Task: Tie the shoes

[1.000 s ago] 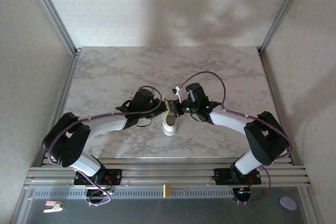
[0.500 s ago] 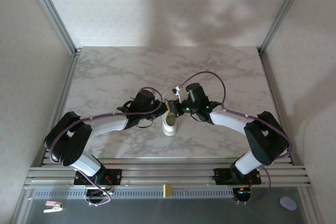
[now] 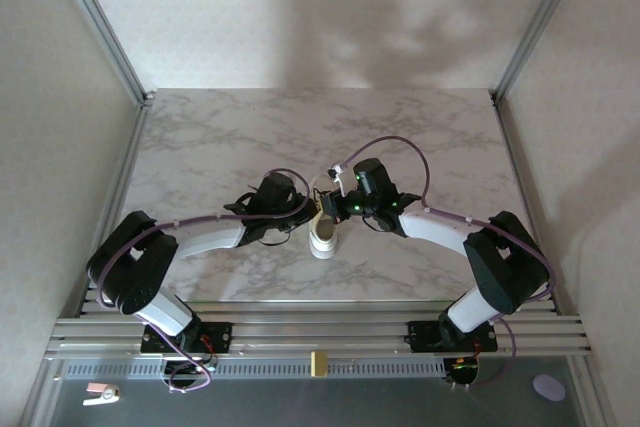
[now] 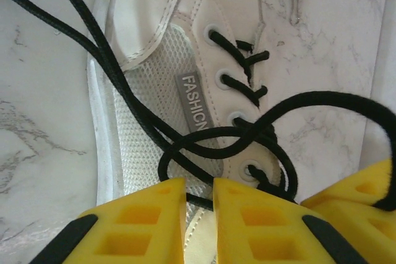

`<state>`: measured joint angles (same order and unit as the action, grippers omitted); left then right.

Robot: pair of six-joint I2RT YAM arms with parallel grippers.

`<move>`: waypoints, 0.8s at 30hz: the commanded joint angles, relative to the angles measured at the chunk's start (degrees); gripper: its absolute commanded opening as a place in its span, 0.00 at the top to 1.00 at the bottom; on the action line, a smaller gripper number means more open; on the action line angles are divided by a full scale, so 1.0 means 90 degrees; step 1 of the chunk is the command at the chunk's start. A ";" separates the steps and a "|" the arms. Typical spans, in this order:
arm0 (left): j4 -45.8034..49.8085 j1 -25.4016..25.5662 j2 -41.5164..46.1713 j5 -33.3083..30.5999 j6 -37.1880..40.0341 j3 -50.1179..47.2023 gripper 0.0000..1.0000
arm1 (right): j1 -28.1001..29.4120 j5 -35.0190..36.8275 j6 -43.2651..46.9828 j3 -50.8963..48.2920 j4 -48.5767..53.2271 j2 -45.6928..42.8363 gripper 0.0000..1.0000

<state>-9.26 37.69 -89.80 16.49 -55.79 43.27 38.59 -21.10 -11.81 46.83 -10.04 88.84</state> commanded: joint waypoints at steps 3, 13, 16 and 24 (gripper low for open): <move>-0.0099 0.0051 -0.0192 -0.0054 -0.0158 0.0016 0.79 | -0.0010 -0.0085 -0.0063 0.0144 -0.0113 0.0071 1.00; -0.0172 0.0040 -0.0177 -0.0104 -0.0296 0.0097 0.80 | 0.0021 -0.0117 -0.0083 0.0128 -0.0137 0.0100 1.00; -0.0136 0.0040 0.0010 -0.0200 -0.0308 0.0052 0.81 | 0.0020 -0.0106 -0.0083 0.0108 -0.0154 0.0080 1.00; 0.0415 0.0031 0.0639 -0.0843 -0.0401 -0.0129 0.69 | 0.0029 -0.0080 -0.0064 0.0121 -0.0124 0.0080 1.00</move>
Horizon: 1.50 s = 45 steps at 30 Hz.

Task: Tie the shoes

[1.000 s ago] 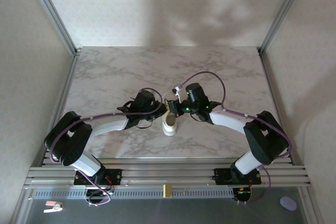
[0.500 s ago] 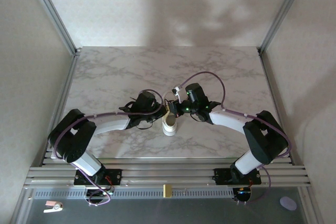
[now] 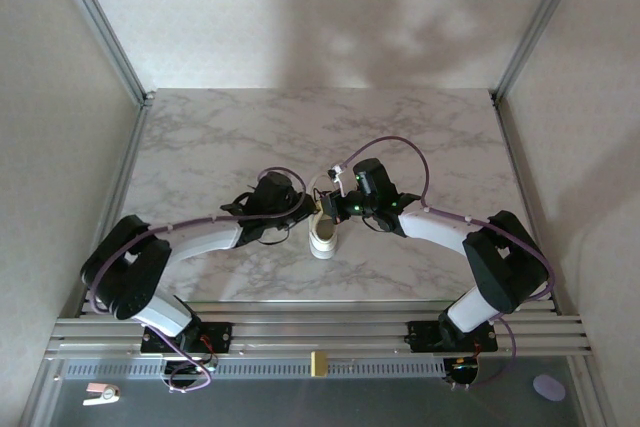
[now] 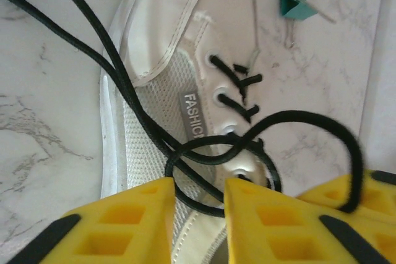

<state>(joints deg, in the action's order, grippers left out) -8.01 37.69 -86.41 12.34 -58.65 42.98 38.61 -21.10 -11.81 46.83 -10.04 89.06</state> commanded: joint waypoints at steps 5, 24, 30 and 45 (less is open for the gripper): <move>0.0038 0.0021 0.0215 -0.0168 -0.0085 -0.0041 0.74 | 0.0032 -0.0091 -0.0074 0.0137 -0.0129 0.0076 1.00; -0.0189 0.0032 -0.0249 0.0136 -0.0095 0.0195 0.81 | 0.0051 -0.0105 -0.0055 0.0179 -0.0100 0.0133 1.00; -0.0205 0.0045 -0.0251 0.0169 -0.0077 0.0214 0.81 | 0.0064 -0.0116 -0.0055 0.0210 -0.0105 0.0173 1.00; -0.0462 0.0050 -0.0563 0.0419 -0.0149 0.0214 0.80 | 0.0056 -0.0076 -0.0045 0.0188 -0.0095 0.0154 1.00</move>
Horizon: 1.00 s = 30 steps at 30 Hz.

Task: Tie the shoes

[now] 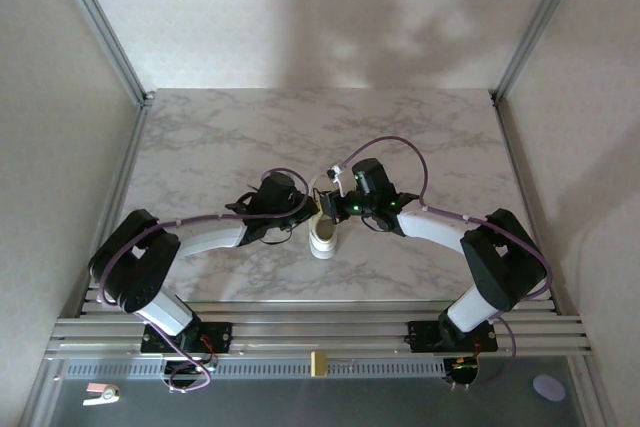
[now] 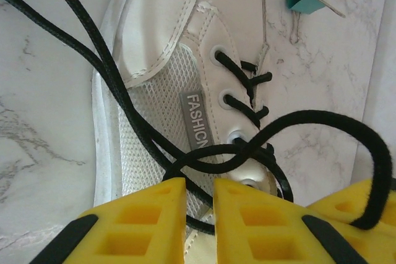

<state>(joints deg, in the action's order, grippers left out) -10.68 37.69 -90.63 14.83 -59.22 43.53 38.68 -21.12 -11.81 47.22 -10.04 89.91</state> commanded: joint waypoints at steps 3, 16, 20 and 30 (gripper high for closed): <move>-0.0161 0.0060 -0.0135 0.0154 -0.0092 0.0154 0.79 | 0.0049 -0.0075 -0.0045 0.0146 -0.0090 0.0076 1.00; -0.0238 0.0060 -0.0436 0.0227 -0.0148 0.0259 0.80 | 0.0063 -0.0092 -0.0074 0.0089 -0.0144 0.0059 1.00; -0.0222 0.0061 -0.0523 0.0181 -0.0160 0.0346 0.84 | 0.0073 -0.0104 -0.0073 0.0073 -0.0163 0.0059 1.00; -0.0028 0.0040 -0.0497 -0.0076 -0.0076 0.0544 1.00 | 0.0097 -0.0048 -0.0073 0.0037 -0.0162 0.0037 1.00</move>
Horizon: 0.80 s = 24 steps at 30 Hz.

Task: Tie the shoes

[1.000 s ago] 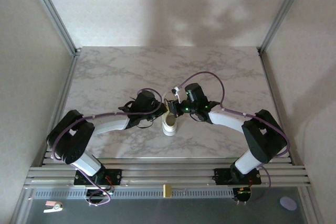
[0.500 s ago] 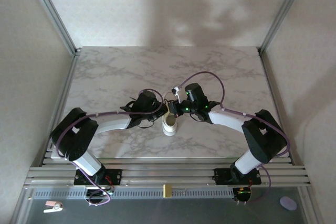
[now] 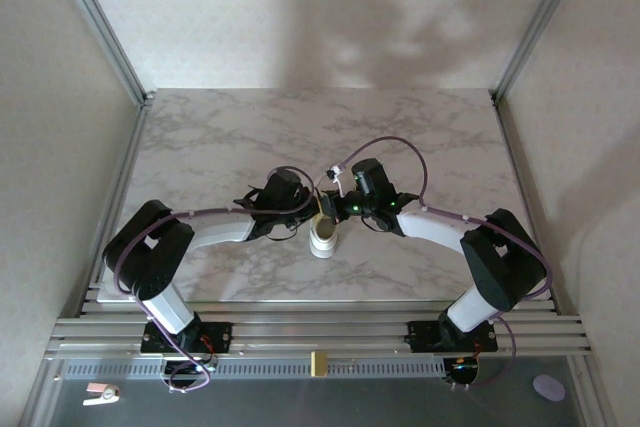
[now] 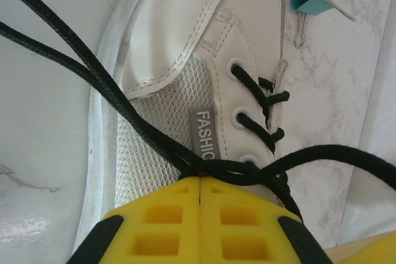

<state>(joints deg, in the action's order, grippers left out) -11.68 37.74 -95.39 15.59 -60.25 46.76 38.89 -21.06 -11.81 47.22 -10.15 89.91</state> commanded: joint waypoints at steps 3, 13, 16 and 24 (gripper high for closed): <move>0.0141 0.0026 0.0228 -0.0321 0.0109 0.0138 1.00 | 0.0074 0.0154 -0.0086 -0.0002 -0.0141 -0.0023 1.00; 0.0253 -0.0062 0.0827 -0.0618 0.0240 -0.0249 1.00 | 0.0078 0.1266 -0.0113 0.0094 0.0318 -0.0146 1.00; 0.0245 -0.0090 0.0947 -0.0610 0.0261 -0.0339 1.00 | 0.0073 0.1271 -0.0113 0.0115 0.0327 -0.0146 1.00; -0.0294 -0.0186 0.1374 -0.0355 0.0487 -0.0885 1.00 | 0.0073 0.1416 -0.0026 0.0185 0.0519 -0.0146 1.00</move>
<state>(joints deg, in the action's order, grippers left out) -11.77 37.06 -85.49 12.25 -57.78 40.82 39.27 -10.39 -12.67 47.37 -7.75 89.78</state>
